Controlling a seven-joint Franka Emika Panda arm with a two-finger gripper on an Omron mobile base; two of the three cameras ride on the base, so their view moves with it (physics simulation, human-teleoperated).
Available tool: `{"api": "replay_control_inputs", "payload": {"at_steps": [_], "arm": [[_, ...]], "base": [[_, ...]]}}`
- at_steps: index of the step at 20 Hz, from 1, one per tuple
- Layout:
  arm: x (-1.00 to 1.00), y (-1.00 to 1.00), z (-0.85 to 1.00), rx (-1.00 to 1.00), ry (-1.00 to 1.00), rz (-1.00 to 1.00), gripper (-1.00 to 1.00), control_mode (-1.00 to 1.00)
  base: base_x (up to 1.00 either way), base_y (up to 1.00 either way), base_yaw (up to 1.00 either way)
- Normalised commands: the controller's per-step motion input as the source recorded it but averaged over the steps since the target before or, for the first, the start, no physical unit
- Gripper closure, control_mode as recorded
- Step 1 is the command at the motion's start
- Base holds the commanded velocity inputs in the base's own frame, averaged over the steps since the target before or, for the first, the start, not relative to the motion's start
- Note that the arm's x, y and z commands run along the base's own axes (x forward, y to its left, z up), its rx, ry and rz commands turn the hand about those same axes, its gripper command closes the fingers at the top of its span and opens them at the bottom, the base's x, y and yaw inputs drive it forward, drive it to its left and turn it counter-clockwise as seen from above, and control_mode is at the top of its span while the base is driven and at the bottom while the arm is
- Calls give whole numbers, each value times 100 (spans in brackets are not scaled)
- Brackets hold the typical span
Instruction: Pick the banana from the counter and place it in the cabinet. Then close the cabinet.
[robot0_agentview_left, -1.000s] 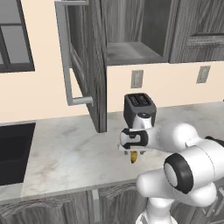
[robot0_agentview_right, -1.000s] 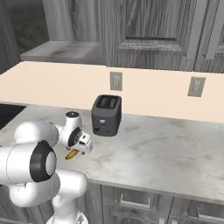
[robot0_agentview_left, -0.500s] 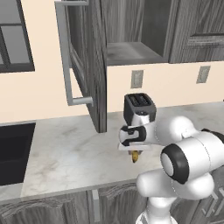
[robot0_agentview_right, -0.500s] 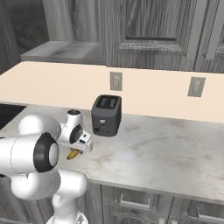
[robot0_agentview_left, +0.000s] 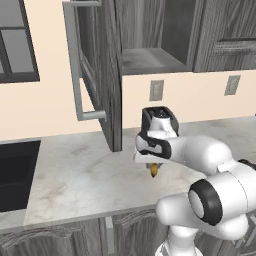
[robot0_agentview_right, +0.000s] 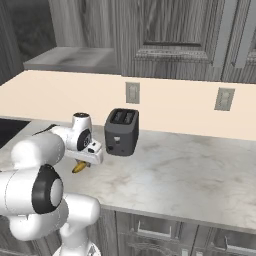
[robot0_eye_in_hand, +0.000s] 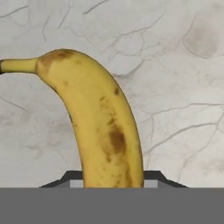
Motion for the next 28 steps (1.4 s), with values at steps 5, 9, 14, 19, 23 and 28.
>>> {"api": "replay_control_inputs", "payload": {"at_steps": [5, 9, 14, 19, 23, 28], "arm": [[-9, 0, 100, 0, 0, -2, 100, -100], [0, 4, 100, -4, -1, -3, 100, -100], [11, 5, 100, -7, -10, -5, 100, -100], [12, 1, 100, -4, -4, -7, 100, -100], [24, 0, 100, 0, -3, -8, 100, -100], [12, 6, 94, 0, -16, -7, 100, -100]], "base": [[0, 0, 0], [0, 0, 0], [0, 0, 0], [0, 0, 0], [0, 0, 0], [0, 0, 0]]}}
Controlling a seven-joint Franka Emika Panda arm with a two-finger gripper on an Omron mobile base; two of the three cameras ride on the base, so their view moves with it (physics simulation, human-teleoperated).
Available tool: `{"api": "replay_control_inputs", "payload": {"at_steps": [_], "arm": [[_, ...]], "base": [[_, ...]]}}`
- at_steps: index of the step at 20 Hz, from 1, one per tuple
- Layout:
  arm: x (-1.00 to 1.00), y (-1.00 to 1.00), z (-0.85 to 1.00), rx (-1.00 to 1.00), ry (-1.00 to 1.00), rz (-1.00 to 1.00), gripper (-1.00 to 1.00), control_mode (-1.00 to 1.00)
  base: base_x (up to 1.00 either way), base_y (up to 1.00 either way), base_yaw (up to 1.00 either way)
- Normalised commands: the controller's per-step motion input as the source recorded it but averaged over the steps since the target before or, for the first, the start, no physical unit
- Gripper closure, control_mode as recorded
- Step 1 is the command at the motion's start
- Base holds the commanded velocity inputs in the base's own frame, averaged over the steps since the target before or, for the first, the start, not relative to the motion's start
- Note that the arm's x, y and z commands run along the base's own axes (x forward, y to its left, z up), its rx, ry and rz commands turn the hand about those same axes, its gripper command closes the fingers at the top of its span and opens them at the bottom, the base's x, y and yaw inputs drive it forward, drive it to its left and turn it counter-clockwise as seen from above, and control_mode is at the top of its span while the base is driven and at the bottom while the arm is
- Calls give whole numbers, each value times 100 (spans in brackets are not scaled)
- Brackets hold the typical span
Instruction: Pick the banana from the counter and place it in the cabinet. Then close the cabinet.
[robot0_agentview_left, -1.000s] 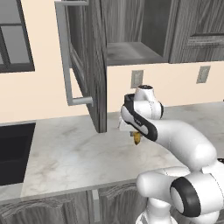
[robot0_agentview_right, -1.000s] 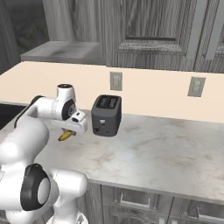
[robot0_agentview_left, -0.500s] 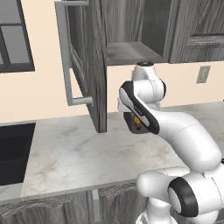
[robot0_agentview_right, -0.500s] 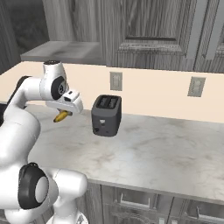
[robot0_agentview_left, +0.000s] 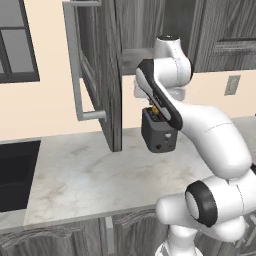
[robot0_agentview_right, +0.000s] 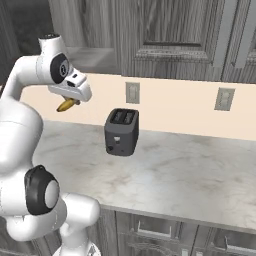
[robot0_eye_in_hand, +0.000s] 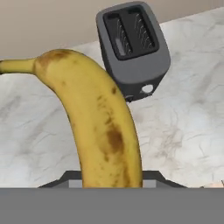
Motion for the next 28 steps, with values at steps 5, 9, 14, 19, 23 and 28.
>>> {"api": "replay_control_inputs", "payload": {"at_steps": [5, 9, 14, 19, 23, 28], "arm": [[1, 8, 90, -1, -17, -8, 100, -100], [32, 1, 66, 0, -6, -10, 100, -100], [66, 0, 27, -1, -5, -12, 100, -100], [38, 0, 34, -3, -12, -11, 100, -100], [13, 0, 0, -5, -22, -8, 100, -100], [16, 0, 0, -2, -18, -7, 100, -100]], "base": [[0, 0, 0], [0, 0, 0], [0, 0, 0], [0, 0, 0], [0, 0, 0], [0, 0, 0]]}}
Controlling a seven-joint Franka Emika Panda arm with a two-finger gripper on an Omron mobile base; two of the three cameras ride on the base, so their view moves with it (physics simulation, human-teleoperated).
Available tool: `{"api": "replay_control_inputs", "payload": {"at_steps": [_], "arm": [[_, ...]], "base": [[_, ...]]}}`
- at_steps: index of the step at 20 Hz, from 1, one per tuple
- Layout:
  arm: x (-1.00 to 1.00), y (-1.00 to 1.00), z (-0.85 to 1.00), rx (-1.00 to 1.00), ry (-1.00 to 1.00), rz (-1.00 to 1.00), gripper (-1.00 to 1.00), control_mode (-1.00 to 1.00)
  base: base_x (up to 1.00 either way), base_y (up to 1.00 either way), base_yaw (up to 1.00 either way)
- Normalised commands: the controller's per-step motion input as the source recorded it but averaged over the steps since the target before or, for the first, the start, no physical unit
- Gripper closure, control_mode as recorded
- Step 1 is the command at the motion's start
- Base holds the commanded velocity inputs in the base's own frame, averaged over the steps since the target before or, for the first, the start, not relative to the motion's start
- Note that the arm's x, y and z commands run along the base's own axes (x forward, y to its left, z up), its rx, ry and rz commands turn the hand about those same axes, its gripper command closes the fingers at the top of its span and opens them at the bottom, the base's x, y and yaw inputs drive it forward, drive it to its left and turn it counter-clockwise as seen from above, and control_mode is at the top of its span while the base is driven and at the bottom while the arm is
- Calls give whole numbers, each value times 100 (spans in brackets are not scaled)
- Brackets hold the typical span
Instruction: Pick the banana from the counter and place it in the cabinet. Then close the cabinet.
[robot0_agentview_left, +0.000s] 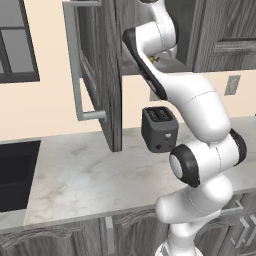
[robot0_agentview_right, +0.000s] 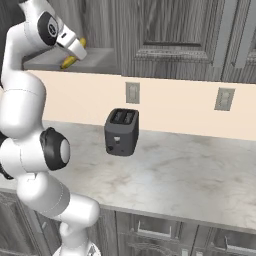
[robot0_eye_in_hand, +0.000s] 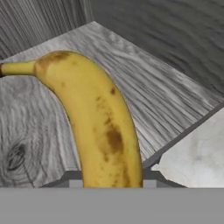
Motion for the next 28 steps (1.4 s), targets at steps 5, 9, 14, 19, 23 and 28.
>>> {"api": "replay_control_inputs", "payload": {"at_steps": [5, 9, 14, 19, 23, 28], "arm": [[29, 0, 0, 0, -7, -5, 100, -100], [21, 0, 2, 0, -2, -4, 100, -100], [41, 0, 3, 0, 0, -8, 100, -100], [40, 0, 0, 0, 0, -5, 100, -100], [53, 0, -14, 0, -1, 0, 100, -100], [56, 0, -31, 0, 0, 0, 100, -100]], "base": [[0, 0, 0], [0, 0, 0], [0, 0, 0], [0, 0, 0], [0, 0, 0], [0, 0, 0]]}}
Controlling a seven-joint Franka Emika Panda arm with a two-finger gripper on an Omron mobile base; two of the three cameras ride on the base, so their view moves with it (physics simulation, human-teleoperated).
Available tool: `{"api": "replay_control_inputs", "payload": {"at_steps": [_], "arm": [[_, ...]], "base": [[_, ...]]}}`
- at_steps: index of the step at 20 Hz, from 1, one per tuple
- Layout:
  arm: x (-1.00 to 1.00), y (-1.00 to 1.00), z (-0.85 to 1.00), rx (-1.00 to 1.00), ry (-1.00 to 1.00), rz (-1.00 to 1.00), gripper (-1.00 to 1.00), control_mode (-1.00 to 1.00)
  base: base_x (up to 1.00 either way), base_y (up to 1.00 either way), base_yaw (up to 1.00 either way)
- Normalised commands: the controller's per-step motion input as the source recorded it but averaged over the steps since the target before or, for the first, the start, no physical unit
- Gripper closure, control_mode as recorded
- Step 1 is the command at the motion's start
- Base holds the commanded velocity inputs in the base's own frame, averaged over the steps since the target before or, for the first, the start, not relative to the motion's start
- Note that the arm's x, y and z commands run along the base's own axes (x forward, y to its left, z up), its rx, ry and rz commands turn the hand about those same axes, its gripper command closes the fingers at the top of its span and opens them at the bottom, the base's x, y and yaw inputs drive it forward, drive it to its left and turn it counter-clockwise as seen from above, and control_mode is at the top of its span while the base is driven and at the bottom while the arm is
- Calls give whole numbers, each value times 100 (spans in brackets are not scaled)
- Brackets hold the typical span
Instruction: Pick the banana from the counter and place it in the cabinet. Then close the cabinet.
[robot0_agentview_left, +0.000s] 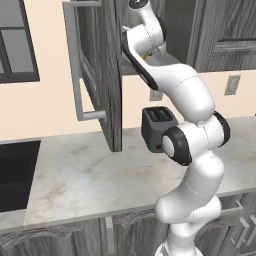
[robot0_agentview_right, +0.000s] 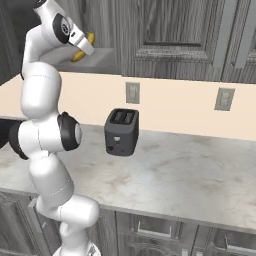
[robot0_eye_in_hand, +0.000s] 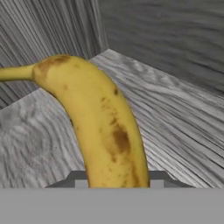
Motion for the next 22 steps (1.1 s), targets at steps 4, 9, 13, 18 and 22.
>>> {"api": "replay_control_inputs", "payload": {"at_steps": [4, 9, 13, 18, 22], "arm": [[50, 0, -40, 0, 0, 0, 100, -100], [52, 0, -56, 0, 0, 0, 100, -100], [43, 0, -38, 0, 0, 0, 100, -100], [33, 0, -32, 0, 0, 0, -100, -100], [22, 0, -51, 0, -1, 0, -100, -100]], "base": [[0, 0, 0], [0, 0, 0], [0, 0, 0], [0, 0, 0], [0, 0, 0]]}}
